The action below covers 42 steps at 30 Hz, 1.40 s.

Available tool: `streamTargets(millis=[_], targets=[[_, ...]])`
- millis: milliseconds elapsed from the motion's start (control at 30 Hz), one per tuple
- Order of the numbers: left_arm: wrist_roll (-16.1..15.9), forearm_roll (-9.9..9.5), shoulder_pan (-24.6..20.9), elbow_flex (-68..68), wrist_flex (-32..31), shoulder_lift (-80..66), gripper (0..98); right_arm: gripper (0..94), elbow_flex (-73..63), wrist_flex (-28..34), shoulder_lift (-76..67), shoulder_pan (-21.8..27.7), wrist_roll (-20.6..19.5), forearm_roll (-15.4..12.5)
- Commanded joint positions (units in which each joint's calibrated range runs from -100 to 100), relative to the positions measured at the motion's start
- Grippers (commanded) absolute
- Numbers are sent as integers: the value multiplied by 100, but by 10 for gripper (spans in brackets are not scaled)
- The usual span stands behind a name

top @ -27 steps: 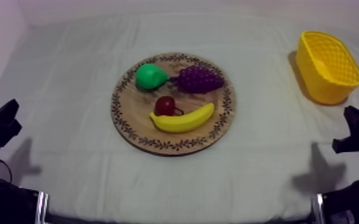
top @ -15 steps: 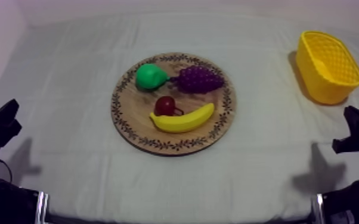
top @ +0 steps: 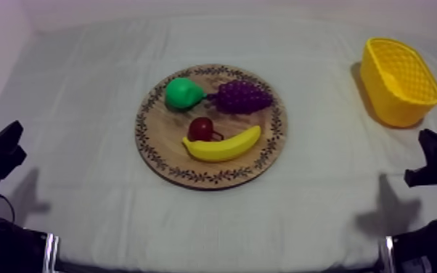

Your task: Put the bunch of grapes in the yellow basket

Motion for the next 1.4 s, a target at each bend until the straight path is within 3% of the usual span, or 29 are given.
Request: streamTargets(millis=[0,1100,1367], targets=[[0,-2,-1,-2,0,0,1,5,2,-2,-1,-2,-4,-2],[0,-2,-1,-2,0,0,1,5,2,-2,-1,-2,-4,-2],[0,-2,-1,-2,0,0,1,49,2,-2,-1,-2,160,-2]])
